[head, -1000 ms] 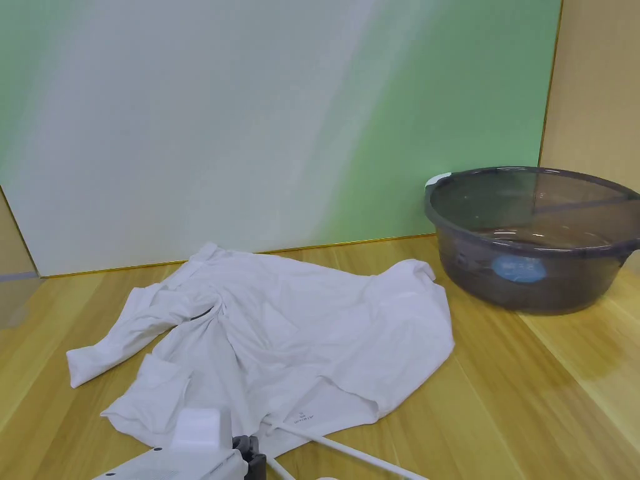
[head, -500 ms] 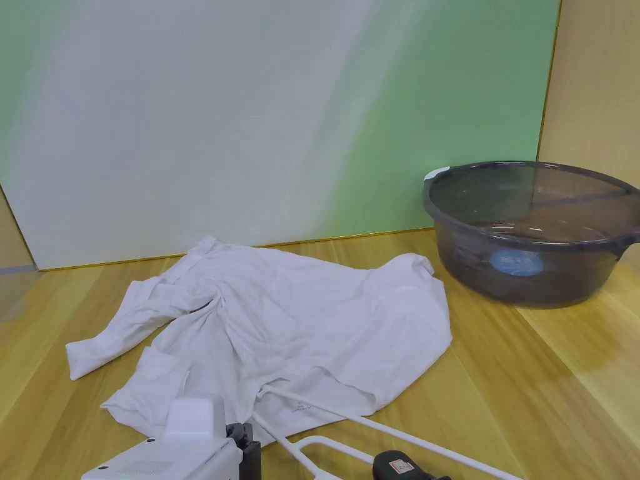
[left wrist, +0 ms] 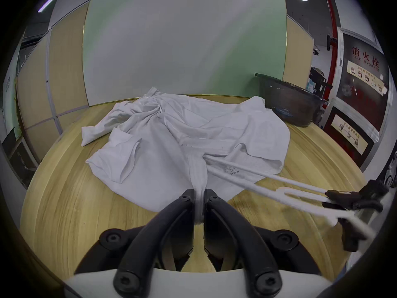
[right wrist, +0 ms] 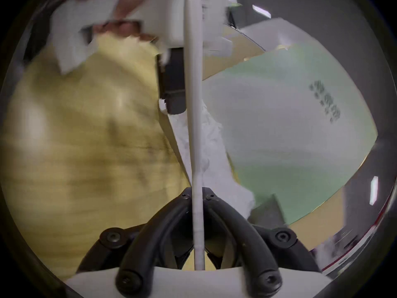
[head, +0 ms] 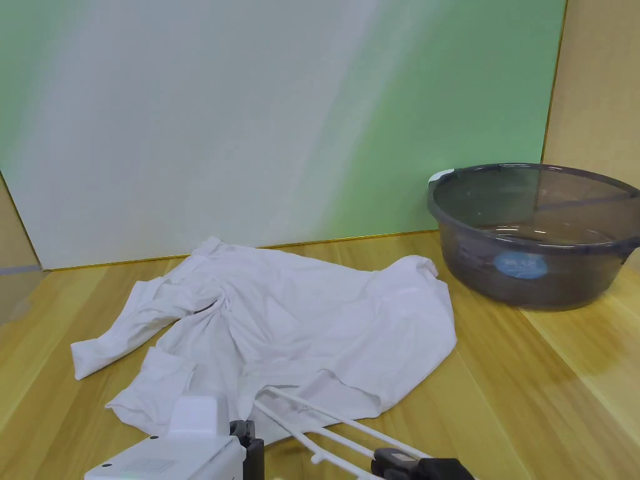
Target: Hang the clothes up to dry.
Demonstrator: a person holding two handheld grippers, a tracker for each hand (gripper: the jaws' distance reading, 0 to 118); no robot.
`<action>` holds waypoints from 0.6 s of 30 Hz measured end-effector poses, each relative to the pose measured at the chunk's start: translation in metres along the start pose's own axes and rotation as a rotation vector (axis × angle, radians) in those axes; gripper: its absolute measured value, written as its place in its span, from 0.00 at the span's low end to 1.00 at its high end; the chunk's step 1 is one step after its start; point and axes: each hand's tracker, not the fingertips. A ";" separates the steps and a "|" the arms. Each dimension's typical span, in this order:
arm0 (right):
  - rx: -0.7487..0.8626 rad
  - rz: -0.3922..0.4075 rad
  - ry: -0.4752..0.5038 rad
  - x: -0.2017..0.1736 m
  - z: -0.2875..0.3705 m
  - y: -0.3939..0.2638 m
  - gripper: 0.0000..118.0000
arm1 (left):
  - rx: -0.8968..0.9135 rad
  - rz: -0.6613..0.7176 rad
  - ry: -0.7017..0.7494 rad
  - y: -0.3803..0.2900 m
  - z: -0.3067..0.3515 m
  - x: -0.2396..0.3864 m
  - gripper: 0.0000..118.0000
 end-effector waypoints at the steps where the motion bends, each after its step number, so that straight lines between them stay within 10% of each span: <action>1: 0.007 -0.070 0.038 0.009 0.000 0.000 0.04 | 0.002 0.000 0.002 0.001 0.001 0.001 0.03; 11: -0.008 -0.580 0.446 0.071 -0.018 -0.030 0.04 | -0.002 -0.002 0.004 0.001 0.003 -0.001 0.03; 18: -0.004 -0.663 0.524 0.078 -0.021 -0.040 0.04 | 0.001 0.005 0.007 0.000 0.005 -0.002 0.03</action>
